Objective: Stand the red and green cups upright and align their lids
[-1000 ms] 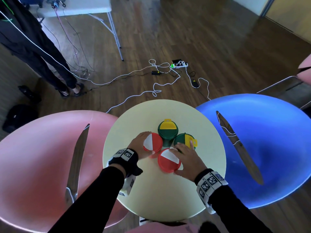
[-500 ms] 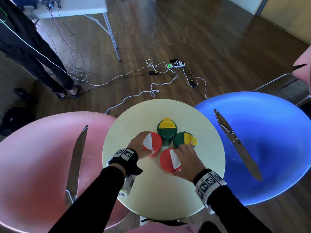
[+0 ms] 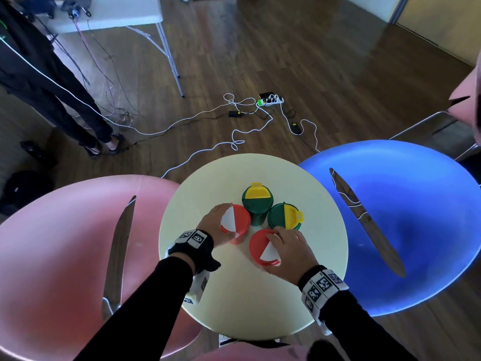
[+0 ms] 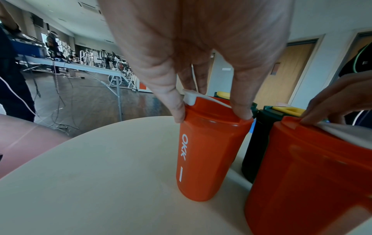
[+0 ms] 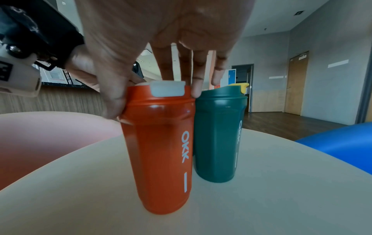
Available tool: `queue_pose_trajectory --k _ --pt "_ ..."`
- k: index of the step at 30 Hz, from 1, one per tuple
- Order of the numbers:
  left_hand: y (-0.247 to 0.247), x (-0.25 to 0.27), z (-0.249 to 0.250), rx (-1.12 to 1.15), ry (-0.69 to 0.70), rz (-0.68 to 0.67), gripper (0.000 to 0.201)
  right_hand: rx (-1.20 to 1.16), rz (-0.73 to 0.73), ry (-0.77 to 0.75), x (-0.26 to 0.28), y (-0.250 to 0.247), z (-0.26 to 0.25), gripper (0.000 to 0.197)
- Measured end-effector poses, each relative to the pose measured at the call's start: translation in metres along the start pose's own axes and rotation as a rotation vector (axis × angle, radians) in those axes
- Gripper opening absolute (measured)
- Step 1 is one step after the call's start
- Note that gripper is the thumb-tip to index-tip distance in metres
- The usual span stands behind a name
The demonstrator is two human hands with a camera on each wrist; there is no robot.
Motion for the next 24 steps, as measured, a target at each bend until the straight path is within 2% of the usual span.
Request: queue_pose_trajectory --k 4,9,13,19,24 --pt "0.000 0.002 0.001 0.004 -0.007 0.000 0.083 0.019 -0.027 0.055 0.008 0.000 -0.005 0.087" --pt "0.000 0.002 0.003 0.007 -0.010 0.013 0.082 -0.015 -0.072 0.124 0.009 0.002 -0.004 0.077" --pt "0.000 0.003 0.003 0.024 -0.014 0.018 0.082 -0.107 -0.108 0.247 0.007 0.000 -0.005 0.089" --pt "0.000 0.003 0.003 0.020 -0.015 0.010 0.082 0.017 -0.167 0.218 0.012 -0.004 -0.004 0.089" --pt "-0.001 0.003 0.003 0.021 -0.016 0.008 0.082 -0.012 -0.199 0.235 0.008 -0.001 -0.006 0.089"
Point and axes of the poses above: each hand's wrist, its own x-axis away from the middle knuckle, its own y-axis out of the palm, z = x × y, the point moved 2 cm from there along -x, towards the middle knuckle, and after that the axes turned 6 degrees about -x, right-handed, at the moved point
